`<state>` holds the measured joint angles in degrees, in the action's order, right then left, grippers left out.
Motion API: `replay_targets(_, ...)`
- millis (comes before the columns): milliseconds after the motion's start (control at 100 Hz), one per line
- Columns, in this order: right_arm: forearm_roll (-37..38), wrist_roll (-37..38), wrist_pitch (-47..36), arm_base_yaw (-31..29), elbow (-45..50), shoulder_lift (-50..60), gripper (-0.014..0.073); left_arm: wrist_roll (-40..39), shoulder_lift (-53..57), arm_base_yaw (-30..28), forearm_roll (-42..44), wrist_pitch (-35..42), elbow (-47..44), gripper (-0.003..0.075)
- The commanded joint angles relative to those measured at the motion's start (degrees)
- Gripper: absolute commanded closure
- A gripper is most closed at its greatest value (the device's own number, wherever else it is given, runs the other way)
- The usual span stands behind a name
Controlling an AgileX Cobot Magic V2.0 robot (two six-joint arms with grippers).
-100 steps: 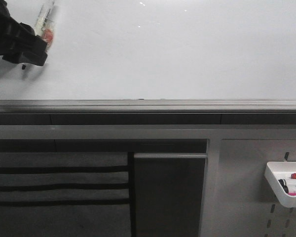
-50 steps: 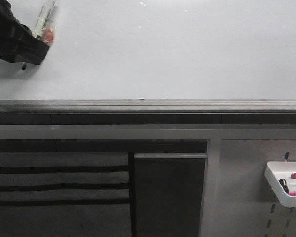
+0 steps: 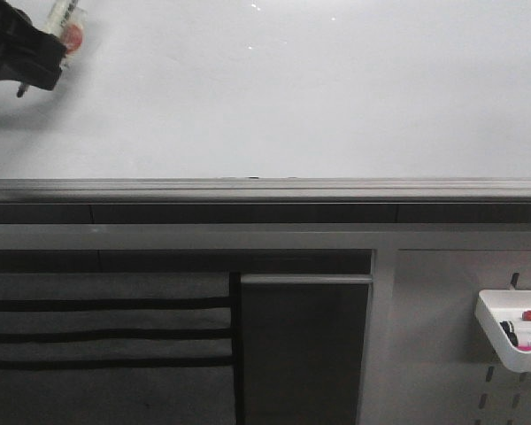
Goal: Write number 3 on whiteboard
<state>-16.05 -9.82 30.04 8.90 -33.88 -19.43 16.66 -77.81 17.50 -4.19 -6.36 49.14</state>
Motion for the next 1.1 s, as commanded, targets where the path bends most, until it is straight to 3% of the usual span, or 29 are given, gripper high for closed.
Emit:
replay_targets(0,-2.03,-0.54,-2.53,0.03,-2.03,-1.06,0.0116,-0.04,5.1,0.39,-0.67,-0.85,1.87,0.0738)
replay_targets(160,-2.45,-0.75,2.55,0.03,-3.2,-2.18,0.0116,-0.04,11.91,0.39,-0.67,-9.46,2.22,0.0738)
replay_targets(290,-4.19,-4.02,10.17,0.54,-7.19,-6.36,0.0116,0.06,16.07,0.92,-0.67,-21.38,4.34,0.0738)
replay_targets(390,-9.4,-12.37,14.1,1.38,-10.11,-10.74,0.0116,3.79,17.6,3.23,-1.12,-28.73,6.38,0.0738)
replay_targets(570,-22.04,-28.84,23.78,3.97,-15.07,-20.52,0.0116,18.46,17.91,11.27,-5.1,-41.48,9.12,0.0738)
replay_targets(710,-24.89,-36.31,31.98,6.83,-20.24,-28.92,0.0116,22.15,17.5,18.0,-8.35,-48.89,11.03,0.0738)
replay_targets(890,-24.89,-42.88,32.93,12.83,-27.06,-37.37,0.0118,22.15,14.35,24.12,-9.12,-57.12,14.25,0.0738)
replay_targets(1090,-24.49,-46.84,31.35,20.62,-32.37,-45.03,0.0118,22.6,10.46,27.01,-9.29,-59.3,18.06,0.0738)
